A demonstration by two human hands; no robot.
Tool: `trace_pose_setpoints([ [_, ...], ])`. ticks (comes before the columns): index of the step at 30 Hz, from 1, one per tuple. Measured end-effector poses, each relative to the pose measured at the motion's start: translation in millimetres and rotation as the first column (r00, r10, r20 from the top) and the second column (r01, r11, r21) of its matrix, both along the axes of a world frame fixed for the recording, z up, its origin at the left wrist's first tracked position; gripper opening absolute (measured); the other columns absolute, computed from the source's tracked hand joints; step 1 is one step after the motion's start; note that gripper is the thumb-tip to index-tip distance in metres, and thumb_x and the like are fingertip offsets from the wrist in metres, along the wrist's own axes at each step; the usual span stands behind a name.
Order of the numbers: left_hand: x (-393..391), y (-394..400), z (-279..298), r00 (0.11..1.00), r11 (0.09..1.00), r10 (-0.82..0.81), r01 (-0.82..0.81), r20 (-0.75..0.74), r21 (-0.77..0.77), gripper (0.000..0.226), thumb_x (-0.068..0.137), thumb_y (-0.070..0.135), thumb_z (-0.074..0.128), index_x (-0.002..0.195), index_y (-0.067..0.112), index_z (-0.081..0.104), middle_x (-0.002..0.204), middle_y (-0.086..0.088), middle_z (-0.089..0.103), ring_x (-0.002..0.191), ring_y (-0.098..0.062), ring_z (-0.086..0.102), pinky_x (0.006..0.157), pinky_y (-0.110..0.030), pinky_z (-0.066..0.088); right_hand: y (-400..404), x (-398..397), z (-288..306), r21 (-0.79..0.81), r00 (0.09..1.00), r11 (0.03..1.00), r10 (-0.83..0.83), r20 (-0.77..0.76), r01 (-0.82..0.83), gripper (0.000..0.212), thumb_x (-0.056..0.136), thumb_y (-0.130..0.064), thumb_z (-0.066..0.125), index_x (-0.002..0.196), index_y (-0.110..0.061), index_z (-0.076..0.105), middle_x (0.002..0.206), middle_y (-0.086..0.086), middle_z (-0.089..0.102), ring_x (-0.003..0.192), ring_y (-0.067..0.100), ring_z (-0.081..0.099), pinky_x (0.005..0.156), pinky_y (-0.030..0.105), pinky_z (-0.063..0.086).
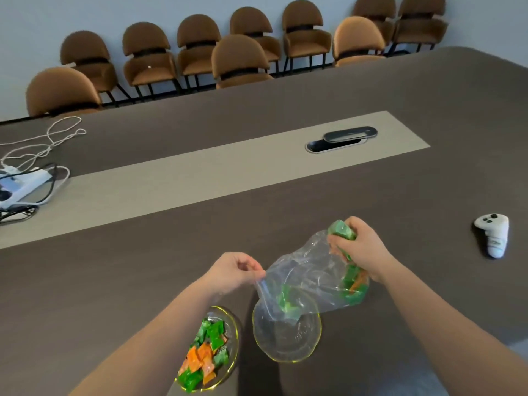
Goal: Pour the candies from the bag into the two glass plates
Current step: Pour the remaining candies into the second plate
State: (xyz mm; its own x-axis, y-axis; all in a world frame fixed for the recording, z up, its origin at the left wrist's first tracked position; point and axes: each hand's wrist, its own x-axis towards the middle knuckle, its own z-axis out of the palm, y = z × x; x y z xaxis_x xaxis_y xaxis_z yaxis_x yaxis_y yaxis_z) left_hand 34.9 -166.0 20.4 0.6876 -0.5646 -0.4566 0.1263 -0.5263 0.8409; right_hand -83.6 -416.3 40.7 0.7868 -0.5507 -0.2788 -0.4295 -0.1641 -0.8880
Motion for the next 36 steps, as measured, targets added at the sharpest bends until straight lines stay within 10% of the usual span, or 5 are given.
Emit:
trace_pose_setpoints([
  [6, -13.3, -4.8, -22.1, 0.992, 0.976, -0.129, 0.124, 0.012, 0.177, 0.018, 0.068, 0.013, 0.079, 0.057, 0.022, 0.069, 0.061, -0.002, 0.067, 0.063, -0.016, 0.060, 0.069, -0.028, 0.053, 0.2, -6.9, 5.4, -0.108, 0.989, 0.984, 0.137, -0.054, -0.142, 0.026, 0.081, -0.019, 0.071, 0.073, -0.017, 0.047, 0.064, 0.008, 0.066, 0.046, 0.010, 0.053, 0.046, 0.023, 0.044],
  [11, -16.1, -3.0, -29.6, 0.921, 0.876, -0.328, 0.214, 0.208, 0.433, 0.021, 0.070, 0.026, 0.073, 0.054, 0.032, 0.061, 0.057, 0.013, 0.059, 0.057, 0.001, 0.055, 0.057, -0.004, 0.042, 11.7, -2.9, 5.5, -0.166, 0.977, 0.963, 0.204, -0.056, -0.211, 0.028, 0.080, -0.027, 0.073, 0.075, -0.017, 0.047, 0.067, -0.001, 0.065, 0.063, 0.015, 0.063, 0.055, 0.023, 0.048],
  [19, -5.9, 3.2, -28.1, 0.908, 0.856, -0.358, 0.226, 0.219, 0.465, 0.008, 0.076, 0.029, 0.067, 0.078, 0.030, 0.059, 0.083, 0.008, 0.063, 0.094, -0.015, 0.064, 0.082, -0.021, 0.049, 25.9, 10.1, 13.2, -0.259, 0.897, 0.860, 0.434, -0.082, -0.440, 0.037, 0.079, -0.032, 0.074, 0.071, -0.019, 0.040, 0.060, -0.008, 0.054, 0.053, -0.003, 0.050, 0.053, 0.014, 0.041],
  [28, -11.1, -22.7, 32.5, 0.993, 0.987, -0.100, 0.106, 0.058, -0.119, 0.039, 0.080, 0.034, 0.066, 0.117, 0.025, 0.058, 0.117, 0.008, 0.064, 0.112, -0.002, 0.058, 0.102, -0.023, 0.042, 37.4, 17.2, 14.3, -0.385, 0.801, 0.712, 0.580, -0.149, -0.587, 0.048, 0.075, -0.039, 0.075, 0.068, -0.033, 0.027, 0.067, -0.008, 0.041, 0.061, 0.010, 0.035, 0.060, 0.030, 0.035],
  [36, -25.1, -40.5, 44.9, 0.976, 0.983, 0.085, -0.049, 0.199, -0.176, 0.009, 0.069, 0.021, 0.079, 0.078, 0.019, 0.075, 0.082, 0.002, 0.074, 0.078, -0.006, 0.066, 0.078, -0.019, 0.053, 44.6, 18.5, 20.8, -0.388, 0.771, 0.673, 0.601, -0.209, -0.630, 0.050, 0.069, -0.038, 0.078, 0.081, -0.023, 0.032, 0.073, 0.000, 0.053, 0.062, 0.014, 0.044, 0.062, 0.037, 0.043],
])
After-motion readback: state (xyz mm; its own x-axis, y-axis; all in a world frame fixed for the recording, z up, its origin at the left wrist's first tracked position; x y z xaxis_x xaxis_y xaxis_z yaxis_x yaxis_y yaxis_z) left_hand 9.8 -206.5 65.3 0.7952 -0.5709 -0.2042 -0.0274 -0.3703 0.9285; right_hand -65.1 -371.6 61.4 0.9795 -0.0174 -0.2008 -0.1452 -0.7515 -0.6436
